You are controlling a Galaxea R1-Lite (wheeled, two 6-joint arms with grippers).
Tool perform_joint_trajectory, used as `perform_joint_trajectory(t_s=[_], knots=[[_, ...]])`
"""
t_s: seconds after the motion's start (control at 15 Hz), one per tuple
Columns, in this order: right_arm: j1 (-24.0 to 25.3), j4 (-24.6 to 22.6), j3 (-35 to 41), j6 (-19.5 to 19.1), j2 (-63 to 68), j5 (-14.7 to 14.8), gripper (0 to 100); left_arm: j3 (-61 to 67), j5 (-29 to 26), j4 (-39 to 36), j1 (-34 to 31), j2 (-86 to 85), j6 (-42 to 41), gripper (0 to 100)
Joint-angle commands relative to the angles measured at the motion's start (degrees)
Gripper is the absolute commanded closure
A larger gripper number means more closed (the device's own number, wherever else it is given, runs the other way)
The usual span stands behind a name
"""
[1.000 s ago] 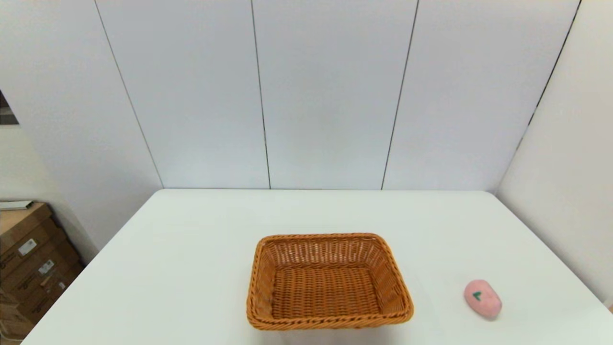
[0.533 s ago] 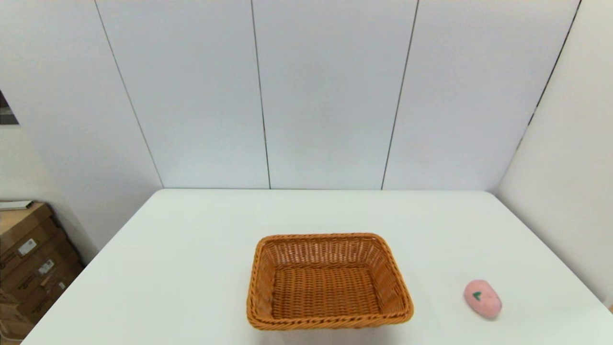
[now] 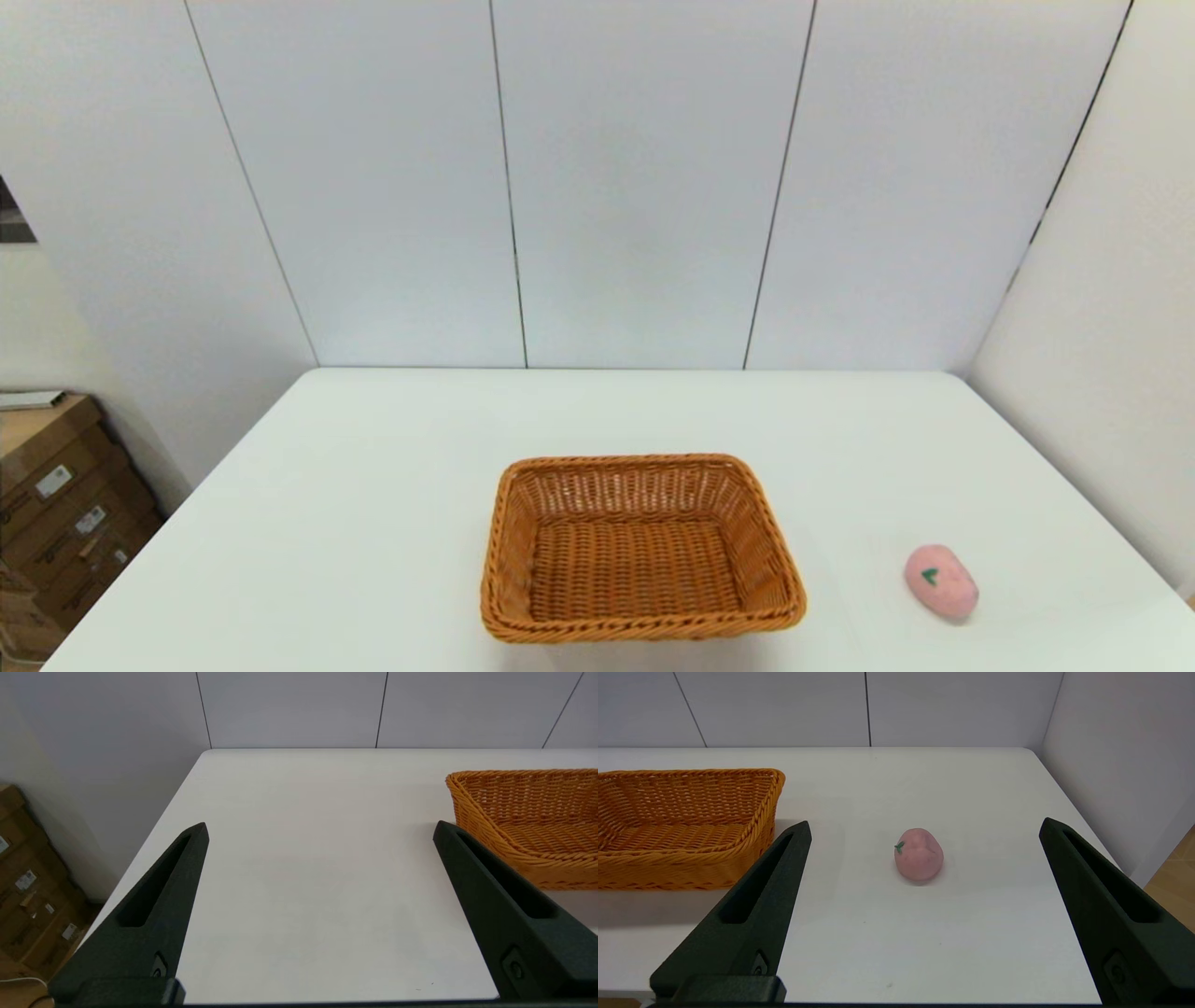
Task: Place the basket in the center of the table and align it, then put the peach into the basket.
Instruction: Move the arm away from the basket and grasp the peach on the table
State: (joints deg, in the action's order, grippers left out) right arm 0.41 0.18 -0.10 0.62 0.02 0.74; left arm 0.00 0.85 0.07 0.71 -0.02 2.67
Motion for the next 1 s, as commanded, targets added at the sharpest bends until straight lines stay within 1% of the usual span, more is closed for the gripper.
perform_joint_trajectory(t_s=[0.07,0.2,0.27,0.33,0.4,0.47,0.53,0.67,0.87,0.93,1.0], knots=[[0.02,-0.01,0.01,-0.01,-0.02,0.14,0,-0.09,1.08,0.1,0.0,-0.06,1.46,0],[0.02,0.78,-2.89,0.08,-0.02,0.05,0,0.0,1.08,0.1,0.0,-0.06,1.46,0],[0.02,1.4,-5.53,-0.01,0.06,-0.74,0,0.0,1.08,0.1,0.0,-0.06,1.46,0],[0.02,4.21,-8.6,-0.71,1.56,-2.5,0,0.0,1.08,0.1,0.0,-0.06,1.46,0],[0.02,7.99,-12.38,-1.15,5.42,-3.38,0,0.0,1.08,0.1,0.0,-0.06,1.46,0],[0.2,11.07,-15.72,-1.15,10.43,-3.38,0,0.0,1.08,0.1,0.0,-0.06,1.55,0],[0.2,11.59,-18.36,-1.24,17.64,-3.38,0,0.0,1.08,0.1,0.0,-0.06,1.55,0],[0.11,11.51,-21.26,-0.97,32.41,-3.12,0,-0.09,1.08,0.1,0.0,-0.06,1.55,0],[0.11,11.33,-23.9,-1.15,54.03,-1.1,0,0.0,1.08,0.1,0.0,-0.06,1.55,0],[0.11,11.16,-25.04,-1.41,60.53,-1.1,0,0.0,1.08,0.01,0.0,-0.06,1.55,0],[0.11,9.49,-26.09,-1.76,67.65,-1.1,0,0.0,1.08,0.1,0.0,-0.06,1.55,0]])
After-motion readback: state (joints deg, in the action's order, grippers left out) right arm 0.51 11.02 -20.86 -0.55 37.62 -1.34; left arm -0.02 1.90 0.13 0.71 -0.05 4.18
